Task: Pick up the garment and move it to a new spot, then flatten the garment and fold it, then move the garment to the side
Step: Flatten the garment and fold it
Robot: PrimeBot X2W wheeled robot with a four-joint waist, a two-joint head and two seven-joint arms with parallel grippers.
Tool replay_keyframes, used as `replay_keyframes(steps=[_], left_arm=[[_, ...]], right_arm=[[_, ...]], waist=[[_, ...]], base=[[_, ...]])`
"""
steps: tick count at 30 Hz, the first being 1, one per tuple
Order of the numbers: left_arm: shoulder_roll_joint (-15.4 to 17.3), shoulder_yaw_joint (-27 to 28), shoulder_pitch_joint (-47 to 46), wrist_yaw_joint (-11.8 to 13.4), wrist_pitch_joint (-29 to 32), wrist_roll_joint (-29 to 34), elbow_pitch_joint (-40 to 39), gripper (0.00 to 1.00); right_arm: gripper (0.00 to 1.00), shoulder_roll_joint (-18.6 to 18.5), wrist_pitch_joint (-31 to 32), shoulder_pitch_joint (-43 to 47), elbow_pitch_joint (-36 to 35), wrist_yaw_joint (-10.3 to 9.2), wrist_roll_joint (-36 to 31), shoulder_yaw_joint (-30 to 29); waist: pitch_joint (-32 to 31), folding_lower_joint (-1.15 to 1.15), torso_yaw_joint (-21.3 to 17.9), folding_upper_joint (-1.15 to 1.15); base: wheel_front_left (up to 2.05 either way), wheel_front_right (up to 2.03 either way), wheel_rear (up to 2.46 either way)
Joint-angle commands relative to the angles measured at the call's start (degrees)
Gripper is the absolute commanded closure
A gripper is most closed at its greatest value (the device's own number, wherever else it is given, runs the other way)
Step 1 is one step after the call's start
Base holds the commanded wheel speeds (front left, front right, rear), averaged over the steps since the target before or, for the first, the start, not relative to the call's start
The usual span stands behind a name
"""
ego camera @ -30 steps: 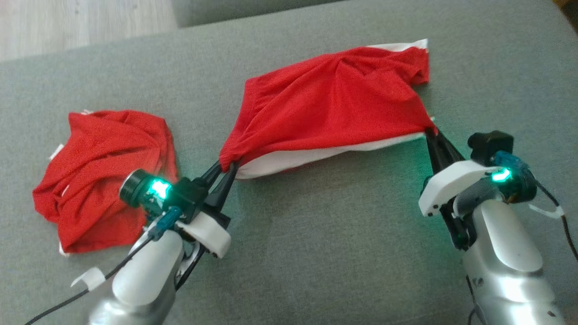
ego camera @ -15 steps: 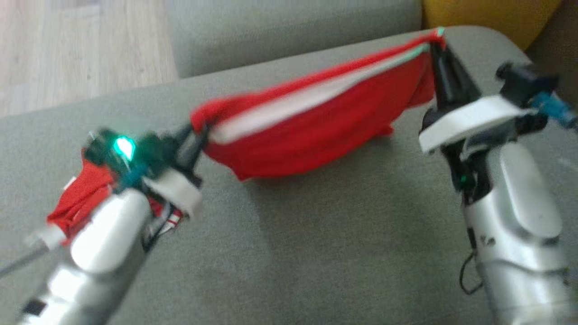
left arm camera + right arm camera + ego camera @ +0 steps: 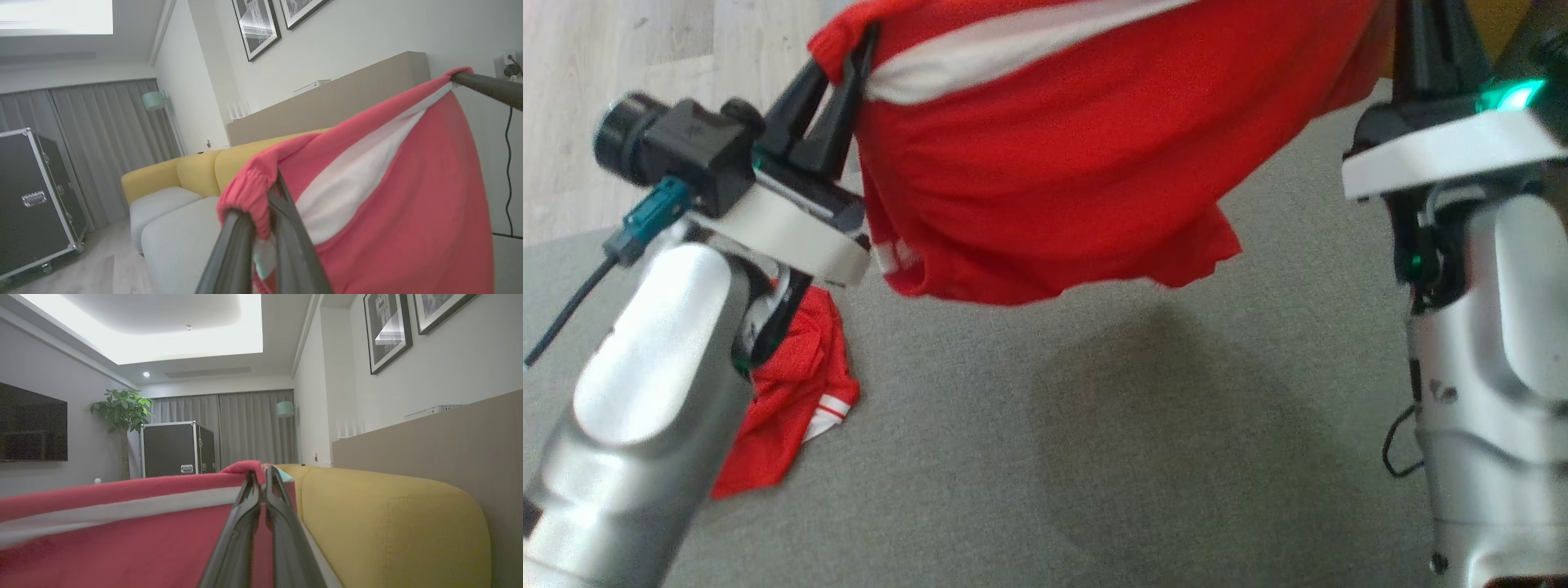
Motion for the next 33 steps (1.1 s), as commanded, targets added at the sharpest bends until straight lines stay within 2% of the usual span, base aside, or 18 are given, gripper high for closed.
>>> replay_keyframes(steps=[1, 8, 12, 15, 19, 24, 25, 28, 33], left_arm=[[2.5, 3.4, -0.9, 0.7, 0.7, -1.4, -2.9, 1.0], [3.1, 4.2, -1.5, 0.7, 5.8, -5.0, -6.6, 1.0], [2.2, 5.7, -7.3, 0.0, 9.1, -8.7, -3.6, 1.0], [2.2, 5.6, -14.5, -0.6, 9.5, -7.9, 1.4, 1.0], [0.8, 5.4, -24.8, -1.0, 6.1, -5.6, 8.7, 1.0], [-2.0, 4.6, -35.4, -1.5, -2.1, -3.0, 16.6, 1.0], [-2.0, 4.6, -35.4, -1.5, -2.1, -3.0, 16.6, 1.0], [-3.9, 2.5, -39.8, -1.8, -8.0, -2.0, 21.9, 1.0], [-5.9, -1.6, -38.3, -2.0, -11.0, -3.5, 26.9, 1.0]], right_arm=[[1.0, 0.5, 0.7, -0.1, -2.4, -0.04, -0.7, 0.6], [1.0, 0.6, 4.8, -1.4, -0.7, -0.04, -0.4, -2.2], [1.0, 0.6, 5.4, -8.8, 5.2, -0.04, -0.7, -3.0], [1.0, 0.6, 3.5, -16.8, 11.7, -0.04, -1.4, -3.6], [1.0, 0.6, -2.7, -28.8, 20.9, -0.04, -1.9, -6.7], [1.0, 0.6, -9.5, -40.1, 29.3, -0.04, -4.3, -12.3], [1.0, 0.6, -9.5, -40.1, 29.3, -0.04, -4.3, -12.3], [1.0, 0.6, -10.2, -42.8, 31.5, -0.04, -6.6, -14.6], [1.0, 0.6, -10.2, -38.3, 35.8, -0.04, -9.0, -12.4]], waist=[[0.5, 0.01, 0.1, 0.0], [5.8, 0.01, -0.4, 0.0], [11.8, 0.01, -1.1, 0.0], [16.3, 0.01, -1.7, 0.0], [21.2, 0.01, -2.2, 0.0], [24.8, 0.01, -1.9, 0.0], [24.8, 0.01, -1.9, 0.0], [26.8, 0.01, -1.4, 0.0], [28.2, 0.01, -0.5, 0.0]], base=[[0.0, 0.0, 0.0], [0.0, 0.0, 0.0], [0.0, 0.0, 0.0], [0.0, 0.0, 0.0], [0.0, 0.0, 0.0], [0.0, 0.0, 0.0], [0.0, 0.0, 0.0], [0.0, 0.0, 0.0], [0.0, 0.0, 0.0]])
